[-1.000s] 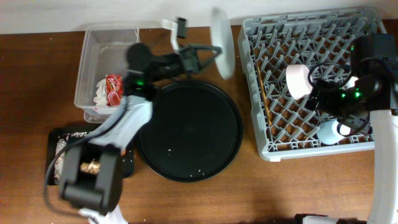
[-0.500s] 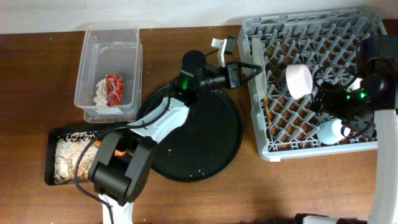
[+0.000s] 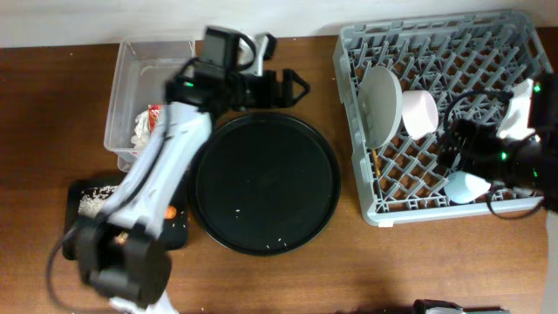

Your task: Sort waste into correct bins and load items into the dishwasher rack

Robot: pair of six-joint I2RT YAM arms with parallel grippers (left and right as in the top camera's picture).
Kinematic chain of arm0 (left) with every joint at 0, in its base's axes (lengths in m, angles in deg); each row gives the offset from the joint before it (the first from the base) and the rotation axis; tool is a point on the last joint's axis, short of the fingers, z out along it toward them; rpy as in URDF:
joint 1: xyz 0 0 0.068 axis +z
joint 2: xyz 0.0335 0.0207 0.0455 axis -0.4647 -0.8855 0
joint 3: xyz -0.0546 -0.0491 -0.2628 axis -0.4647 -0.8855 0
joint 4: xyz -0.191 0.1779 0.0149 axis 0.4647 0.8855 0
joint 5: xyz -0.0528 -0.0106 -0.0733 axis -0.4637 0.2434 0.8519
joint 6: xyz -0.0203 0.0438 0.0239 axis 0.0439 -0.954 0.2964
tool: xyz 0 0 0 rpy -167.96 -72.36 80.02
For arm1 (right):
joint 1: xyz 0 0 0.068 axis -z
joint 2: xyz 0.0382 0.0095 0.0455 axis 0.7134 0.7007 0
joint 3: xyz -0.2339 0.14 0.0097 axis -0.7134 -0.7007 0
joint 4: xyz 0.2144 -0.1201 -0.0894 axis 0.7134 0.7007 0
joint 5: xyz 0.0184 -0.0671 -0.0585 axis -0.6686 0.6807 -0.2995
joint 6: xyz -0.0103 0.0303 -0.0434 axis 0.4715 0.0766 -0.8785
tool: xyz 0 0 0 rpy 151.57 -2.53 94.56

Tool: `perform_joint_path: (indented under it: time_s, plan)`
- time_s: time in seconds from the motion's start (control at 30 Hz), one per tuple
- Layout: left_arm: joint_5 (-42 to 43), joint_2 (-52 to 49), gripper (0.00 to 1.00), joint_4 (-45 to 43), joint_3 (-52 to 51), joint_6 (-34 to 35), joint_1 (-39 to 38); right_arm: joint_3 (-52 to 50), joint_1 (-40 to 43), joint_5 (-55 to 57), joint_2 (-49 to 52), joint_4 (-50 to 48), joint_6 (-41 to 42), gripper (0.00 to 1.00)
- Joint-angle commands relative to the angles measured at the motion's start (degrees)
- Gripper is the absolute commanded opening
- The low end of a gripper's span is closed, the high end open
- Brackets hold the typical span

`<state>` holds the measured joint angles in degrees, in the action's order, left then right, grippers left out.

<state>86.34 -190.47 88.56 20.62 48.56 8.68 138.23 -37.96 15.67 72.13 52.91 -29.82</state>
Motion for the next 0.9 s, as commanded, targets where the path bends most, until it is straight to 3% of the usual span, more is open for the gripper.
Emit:
perform_joint_path:
  time_s: [0.0, 0.07, 0.13, 0.3, 0.47, 0.53, 0.57, 0.63, 0.73, 0.83, 0.87]
  plan:
    - [-32.6, 16.8, 0.99, 17.1, 3.6, -10.7, 0.8, 0.3, 0.3, -11.0, -2.6, 0.0, -7.1, 0.98]
    - [-46.0, 26.0, 0.99, 30.5, 3.6, -10.7, 0.8, 0.3, 0.2, -11.2, -3.4, 1.4, -7.1, 0.98]
    - [-47.1, 30.6, 0.99, 36.4, 3.6, -10.7, 0.8, 0.3, -0.5, -12.7, -3.4, 2.3, -7.3, 0.98]
    - [-47.1, 36.0, 0.99, 36.2, 3.6, -10.7, 0.8, 0.3, -7.5, -15.0, -3.4, 2.7, -2.3, 0.98]
    - [-47.1, 36.0, 0.99, 36.3, 3.6, -10.7, 0.8, 0.3, -8.1, -15.8, -3.4, 3.4, -1.2, 0.98]
    - [-47.1, 36.0, 0.99, 36.3, 3.6, -10.7, 0.8, 0.3, -7.3, -15.6, -4.9, 3.1, -6.1, 0.98]
    - [-47.1, 36.0, 0.99, 36.3, 3.6, -10.7, 0.8, 0.3, -7.3, -17.6, -6.8, 2.4, -13.1, 0.98]
    - [-47.1, 36.0, 0.99, 36.3, 3.6, -10.7, 0.8, 0.1, -8.6, -18.0, -11.3, -1.3, -26.3, 0.98]
    - [-47.1, 36.0, 0.99, 36.3, 3.6, -10.7, 0.8, -6.0, -9.4, -16.3, -20.1, -15.5, -30.8, 0.98]
    - [-47.1, 36.0, 0.99, 36.3, 3.6, -10.7, 0.8, -22.8, -9.4, -11.8, -31.2, -33.1, -30.8, 0.98]
    - [-47.1, 36.0, 0.99, 36.3, 3.6, -10.7, 0.8, -36.2, -9.4, -9.8, -38.3, -42.8, -30.8, 0.98]
